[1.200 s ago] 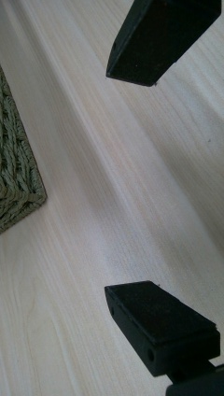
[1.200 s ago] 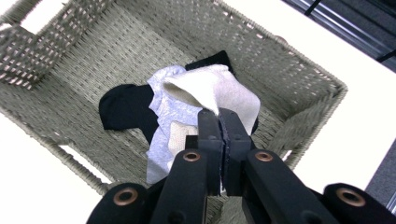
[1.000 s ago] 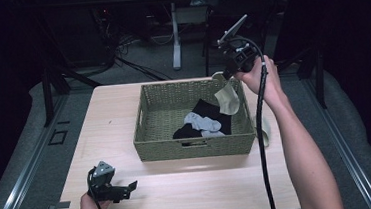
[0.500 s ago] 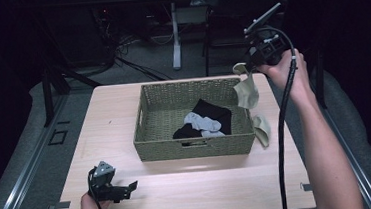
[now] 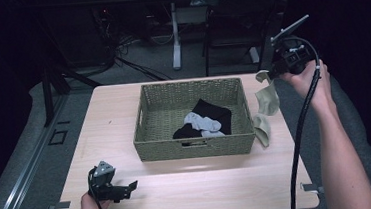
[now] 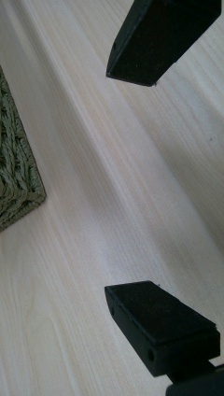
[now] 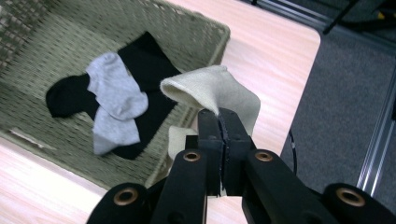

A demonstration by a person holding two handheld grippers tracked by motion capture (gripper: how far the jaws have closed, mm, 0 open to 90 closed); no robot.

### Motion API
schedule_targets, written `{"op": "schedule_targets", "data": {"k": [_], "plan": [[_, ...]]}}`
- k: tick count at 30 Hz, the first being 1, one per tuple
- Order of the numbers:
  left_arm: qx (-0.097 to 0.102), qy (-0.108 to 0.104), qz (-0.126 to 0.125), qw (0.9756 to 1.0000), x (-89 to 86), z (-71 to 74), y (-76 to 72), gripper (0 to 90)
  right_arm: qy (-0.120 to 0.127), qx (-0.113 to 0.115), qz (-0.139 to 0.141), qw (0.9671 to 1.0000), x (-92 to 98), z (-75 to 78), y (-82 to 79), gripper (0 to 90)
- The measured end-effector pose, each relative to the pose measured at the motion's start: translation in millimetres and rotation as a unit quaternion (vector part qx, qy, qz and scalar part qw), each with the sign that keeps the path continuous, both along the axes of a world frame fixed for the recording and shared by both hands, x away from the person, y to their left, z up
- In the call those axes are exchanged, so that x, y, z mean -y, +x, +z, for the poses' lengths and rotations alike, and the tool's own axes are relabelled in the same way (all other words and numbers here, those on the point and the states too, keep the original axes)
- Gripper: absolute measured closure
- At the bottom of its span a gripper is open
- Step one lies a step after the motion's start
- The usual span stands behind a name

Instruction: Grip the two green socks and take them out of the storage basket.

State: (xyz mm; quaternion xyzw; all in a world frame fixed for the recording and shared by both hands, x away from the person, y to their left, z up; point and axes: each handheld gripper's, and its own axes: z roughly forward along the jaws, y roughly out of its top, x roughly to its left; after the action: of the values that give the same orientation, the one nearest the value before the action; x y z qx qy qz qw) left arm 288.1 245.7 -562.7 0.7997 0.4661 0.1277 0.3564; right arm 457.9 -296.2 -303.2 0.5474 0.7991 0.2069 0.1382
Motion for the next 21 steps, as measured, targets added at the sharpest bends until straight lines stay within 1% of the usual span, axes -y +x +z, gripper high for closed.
{"op": "schedule_targets", "data": {"k": [2,6,9,15,17,18,19,20,21], "plan": [[-0.001,0.0,0.0,1.0,-0.2,0.1,-0.2,0.1,-0.004,-0.01,-0.006,0.9999,4.5,-8.4,0.6,89.4],[-0.001,0.001,-0.001,1.0,-0.3,0.2,-0.2,0.1,-0.005,-0.019,-0.011,0.9997,10.6,-22.3,1.1,89.4],[0.0,0.0,0.002,1.0,-0.1,-0.2,0.1,0.2,-0.007,-0.032,-0.017,0.9993,14.1,-35.9,2.8,89.4],[-0.002,0.0,-0.003,1.0,0.2,-0.3,0.5,0.2,-0.011,-0.058,-0.021,0.998,19.0,-70.6,8.0,89.4],[-0.002,0.0,-0.003,1.0,0.4,-0.2,0.3,0.2,-0.009,-0.067,-0.023,0.9975,19.8,-84.8,10.8,89.4],[-0.001,0.0,-0.003,1.0,0.3,-0.1,0.1,0.1,-0.012,-0.073,-0.026,0.9969,20.0,-93.5,12.6,89.4],[-0.001,0.0,-0.003,1.0,0.1,-0.1,-0.1,0.2,-0.011,-0.077,-0.024,0.9966,20.5,-98.4,13.8,89.4],[-0.001,0.001,-0.001,1.0,-0.2,0.0,-0.2,0.2,-0.011,-0.079,-0.031,0.9963,20.2,-104.8,15.1,89.4],[0.0,0.0,0.001,1.0,0.0,-0.2,0.0,0.2,-0.015,-0.081,-0.033,0.996,20.3,-110.7,16.7,89.4]]}}
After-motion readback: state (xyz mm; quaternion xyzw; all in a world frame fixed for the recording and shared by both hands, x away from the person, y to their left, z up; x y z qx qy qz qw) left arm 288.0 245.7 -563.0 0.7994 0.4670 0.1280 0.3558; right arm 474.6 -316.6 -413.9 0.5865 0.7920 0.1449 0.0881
